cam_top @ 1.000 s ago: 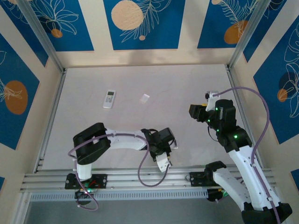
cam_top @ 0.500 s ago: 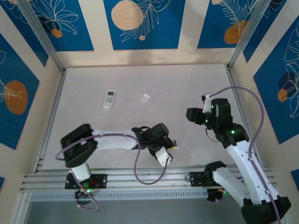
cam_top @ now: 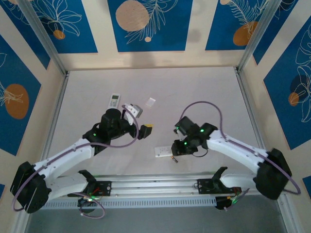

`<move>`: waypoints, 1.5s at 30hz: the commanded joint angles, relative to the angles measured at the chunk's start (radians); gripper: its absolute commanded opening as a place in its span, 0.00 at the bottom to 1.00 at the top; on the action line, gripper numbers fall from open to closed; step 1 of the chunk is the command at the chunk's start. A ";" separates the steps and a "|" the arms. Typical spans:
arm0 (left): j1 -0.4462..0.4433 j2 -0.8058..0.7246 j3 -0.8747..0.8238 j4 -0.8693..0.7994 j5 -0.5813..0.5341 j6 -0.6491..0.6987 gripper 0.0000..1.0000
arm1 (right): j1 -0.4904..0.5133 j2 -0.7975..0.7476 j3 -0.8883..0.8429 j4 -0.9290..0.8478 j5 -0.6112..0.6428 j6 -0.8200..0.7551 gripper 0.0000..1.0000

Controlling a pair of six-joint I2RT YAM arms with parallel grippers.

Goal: Load the batteries into the remote control

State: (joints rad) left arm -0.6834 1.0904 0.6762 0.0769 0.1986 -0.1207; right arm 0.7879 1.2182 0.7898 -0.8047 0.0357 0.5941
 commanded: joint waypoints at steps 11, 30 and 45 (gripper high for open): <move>0.040 0.128 0.053 -0.173 0.052 -0.222 1.00 | 0.126 0.232 0.027 0.067 0.115 0.013 0.33; 0.040 0.140 0.051 -0.192 0.072 -0.220 1.00 | 0.120 0.020 -0.002 0.134 0.298 0.088 0.08; 0.038 0.148 0.034 -0.190 0.105 -0.232 1.00 | -0.035 0.069 -0.112 0.278 0.342 0.071 0.10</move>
State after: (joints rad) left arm -0.6544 1.2411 0.7006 -0.0986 0.2844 -0.3397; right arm 0.7593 1.2842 0.6968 -0.5514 0.3592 0.6640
